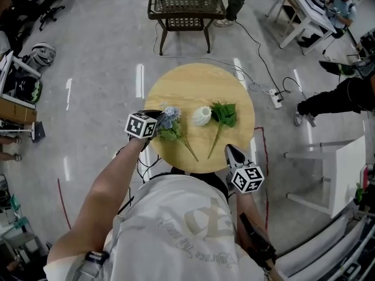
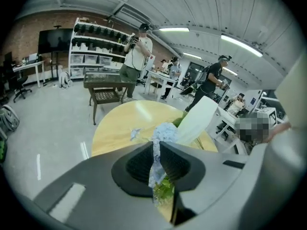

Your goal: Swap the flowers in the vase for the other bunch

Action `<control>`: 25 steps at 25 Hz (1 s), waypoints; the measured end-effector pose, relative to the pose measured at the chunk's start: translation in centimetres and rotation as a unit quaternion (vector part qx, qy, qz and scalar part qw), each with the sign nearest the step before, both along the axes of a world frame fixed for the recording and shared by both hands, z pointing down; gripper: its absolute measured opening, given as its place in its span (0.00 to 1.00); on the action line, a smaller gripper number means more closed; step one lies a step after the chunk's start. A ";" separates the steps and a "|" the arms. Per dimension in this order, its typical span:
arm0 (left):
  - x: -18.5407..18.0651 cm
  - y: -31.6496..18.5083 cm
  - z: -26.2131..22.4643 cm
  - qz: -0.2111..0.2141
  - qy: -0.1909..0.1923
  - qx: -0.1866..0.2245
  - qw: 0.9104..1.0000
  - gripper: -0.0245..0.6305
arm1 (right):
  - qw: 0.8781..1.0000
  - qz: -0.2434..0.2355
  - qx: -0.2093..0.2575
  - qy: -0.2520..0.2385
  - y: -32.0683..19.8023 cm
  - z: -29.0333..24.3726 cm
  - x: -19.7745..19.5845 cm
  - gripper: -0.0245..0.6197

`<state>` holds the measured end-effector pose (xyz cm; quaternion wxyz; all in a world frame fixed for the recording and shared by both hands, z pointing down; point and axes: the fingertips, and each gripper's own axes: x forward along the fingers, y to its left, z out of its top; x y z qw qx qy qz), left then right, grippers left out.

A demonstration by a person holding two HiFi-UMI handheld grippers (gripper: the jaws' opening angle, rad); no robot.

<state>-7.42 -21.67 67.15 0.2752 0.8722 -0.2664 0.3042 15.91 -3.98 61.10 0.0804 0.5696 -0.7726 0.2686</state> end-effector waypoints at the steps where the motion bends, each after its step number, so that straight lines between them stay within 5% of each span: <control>1: 0.0 -0.4 0.4 -0.005 -0.001 -0.003 1.000 0.10 | 1.000 0.002 -0.002 0.000 0.0 0.0 0.1 0.05; 14: 1.7 -3.0 3.1 -0.041 -0.024 -0.004 0.999 0.13 | 1.000 0.028 -0.013 -0.005 0.2 0.8 2.2 0.05; 25: 1.6 -2.9 2.9 -0.053 -0.005 0.002 0.999 0.31 | 1.000 0.025 -0.013 -0.004 0.6 0.9 2.4 0.05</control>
